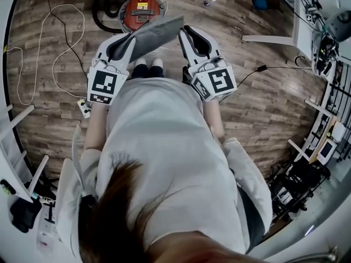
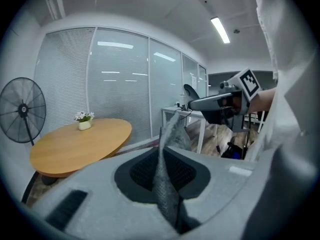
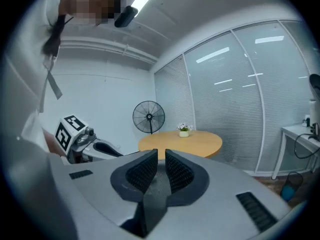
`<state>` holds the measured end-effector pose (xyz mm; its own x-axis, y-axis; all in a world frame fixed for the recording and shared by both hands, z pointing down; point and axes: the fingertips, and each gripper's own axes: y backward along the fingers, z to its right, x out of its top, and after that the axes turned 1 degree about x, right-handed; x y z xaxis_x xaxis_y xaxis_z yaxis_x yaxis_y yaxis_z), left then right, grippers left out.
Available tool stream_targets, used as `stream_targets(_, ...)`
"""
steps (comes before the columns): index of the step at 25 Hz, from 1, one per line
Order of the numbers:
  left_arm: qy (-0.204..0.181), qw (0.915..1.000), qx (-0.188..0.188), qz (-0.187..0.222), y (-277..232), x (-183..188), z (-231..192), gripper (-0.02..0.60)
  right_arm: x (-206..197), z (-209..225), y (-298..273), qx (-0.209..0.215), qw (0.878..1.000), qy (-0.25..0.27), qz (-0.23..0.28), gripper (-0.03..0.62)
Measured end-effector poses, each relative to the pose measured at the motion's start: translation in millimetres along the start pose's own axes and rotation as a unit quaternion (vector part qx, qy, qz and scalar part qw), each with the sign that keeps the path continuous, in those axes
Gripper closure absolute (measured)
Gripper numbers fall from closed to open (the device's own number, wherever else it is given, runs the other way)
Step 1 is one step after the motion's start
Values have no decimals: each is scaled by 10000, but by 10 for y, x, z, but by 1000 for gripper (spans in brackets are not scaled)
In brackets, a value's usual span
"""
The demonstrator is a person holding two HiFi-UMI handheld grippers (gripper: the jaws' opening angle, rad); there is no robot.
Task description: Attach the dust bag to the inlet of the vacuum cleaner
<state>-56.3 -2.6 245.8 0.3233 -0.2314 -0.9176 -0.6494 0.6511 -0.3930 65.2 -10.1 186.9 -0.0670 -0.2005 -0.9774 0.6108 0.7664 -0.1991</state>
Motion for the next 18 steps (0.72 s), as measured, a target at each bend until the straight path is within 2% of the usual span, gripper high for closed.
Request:
stream_targets(4,-352,9968,-618,-360,-125,-83,145,540,-171,-69,-32,463,9955,606,-569,514)
stream_targets(9,-712,9827,-1471,-873,-279,-289,377,540,-476,-156,-107,1078,9807,906,-1354,428)
stream_targets(14,-1146,9671,-1909,-1233,-383,-461,537,540,-775,-313,-144,1796,9476,1548,-2139,427)
stream_targets(18,-1688,9485,-2261,-1443,-431,-555,671,540,-987,-385,-141,2152,9213,1862,-2650,418)
